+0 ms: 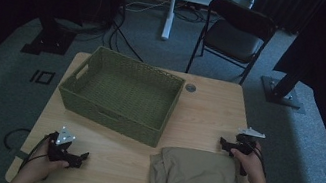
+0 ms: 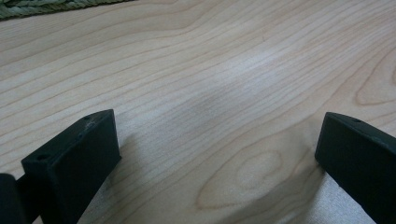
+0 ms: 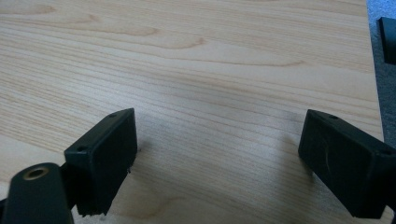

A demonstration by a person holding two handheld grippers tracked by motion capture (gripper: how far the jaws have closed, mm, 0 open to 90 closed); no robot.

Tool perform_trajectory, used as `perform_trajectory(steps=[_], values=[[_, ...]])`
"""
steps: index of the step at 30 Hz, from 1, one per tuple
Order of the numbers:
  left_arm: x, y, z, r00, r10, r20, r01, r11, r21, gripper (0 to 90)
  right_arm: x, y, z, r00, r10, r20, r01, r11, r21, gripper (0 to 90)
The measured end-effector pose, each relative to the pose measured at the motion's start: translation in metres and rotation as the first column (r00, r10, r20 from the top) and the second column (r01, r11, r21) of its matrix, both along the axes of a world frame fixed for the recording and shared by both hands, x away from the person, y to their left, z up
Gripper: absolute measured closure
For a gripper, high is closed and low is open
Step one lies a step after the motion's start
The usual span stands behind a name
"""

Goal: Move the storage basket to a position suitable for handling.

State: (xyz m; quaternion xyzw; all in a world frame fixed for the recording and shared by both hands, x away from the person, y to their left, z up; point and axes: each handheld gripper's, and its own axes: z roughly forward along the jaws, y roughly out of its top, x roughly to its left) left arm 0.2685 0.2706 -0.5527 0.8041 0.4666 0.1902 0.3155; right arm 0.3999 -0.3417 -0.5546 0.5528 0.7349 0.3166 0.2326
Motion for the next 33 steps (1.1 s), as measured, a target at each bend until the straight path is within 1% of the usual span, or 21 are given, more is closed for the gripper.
perform_trajectory(steps=[8,10,12,13,15,18,20,21,25,26,27,30,31,33], values=[[0.001,0.004,0.0,0.9993,-0.038,-0.001,0.038,0.9993,0.002,0.7,0.0,-0.001,0.0,1.0,0.009,0.0,-0.009,1.0,0.003,11.2],[0.002,0.006,0.001,0.9989,-0.045,-0.011,0.045,0.999,0.008,0.7,0.0,-0.001,0.001,0.9999,0.009,-0.006,-0.008,0.9999,0.015,11.2],[0.004,0.007,0.002,0.9989,-0.046,-0.013,0.046,0.9988,0.014,0.7,0.0,-0.003,0.004,1.0,0.002,0.009,-0.002,0.9998,0.02,11.2],[0.004,0.007,0.002,0.9989,-0.046,-0.013,0.046,0.9988,0.014,0.7,0.0,-0.003,0.004,1.0,0.002,0.009,-0.002,0.9998,0.02,11.2],[0.006,0.009,0.003,0.9992,-0.036,-0.014,0.036,0.9993,0.002,0.7,0.0,-0.004,0.011,0.9998,-0.008,0.02,0.007,0.999,0.045,11.2],[0.009,0.012,0.003,0.9993,-0.032,-0.019,0.032,0.9995,-0.003,0.7,-0.001,-0.003,0.018,0.9998,-0.004,0.019,0.003,0.9974,0.071,11.2],[0.01,0.013,0.003,0.9993,-0.031,-0.02,0.031,0.9995,-0.002,0.7,-0.002,-0.002,0.02,0.9998,-0.001,0.021,-0.001,0.9974,0.072,11.2],[0.011,0.014,0.003,0.9995,-0.024,-0.019,0.024,0.9997,-0.002,0.7,-0.002,-0.001,0.024,0.9997,0.007,0.025,-0.009,0.9967,0.081,11.2],[0.015,0.02,0.004,0.9997,-0.01,-0.021,0.01,0.9999,-0.004,0.7,-0.004,0.005,0.031,0.9989,0.034,0.032,-0.036,0.9956,0.087,11.2],[0.015,0.02,0.004,0.9997,-0.01,-0.021,0.01,0.9999,-0.004,0.7,-0.005,0.007,0.032,0.9987,0.039,0.033,-0.042,0.9948,0.092,11.2],[0.016,0.022,0.005,0.9998,-0.003,-0.019,0.003,1.0,0.005,0.7,-0.005,0.008,0.033,0.9987,0.04,0.032,-0.043,0.9939,0.101,11.2],[0.017,0.025,0.008,1.0,0.005,-0.008,-0.005,1.0,0.003,0.8,-0.005,0.012,0.038,0.998,0.047,0.042,-0.052,0.9912,0.122,11.2],[0.017,0.025,0.008,1.0,0.005,-0.008,-0.005,1.0,0.003,0.7,-0.005,0.012,0.038,0.998,0.047,0.042,-0.052,0.9912,0.122,11.2],[0.018,0.03,0.012,0.9996,0.027,-0.009,-0.027,0.9996,-0.007,0.8,-0.007,0.017,0.042,0.9961,0.067,0.058,-0.074,0.9904,0.117,11.3]])
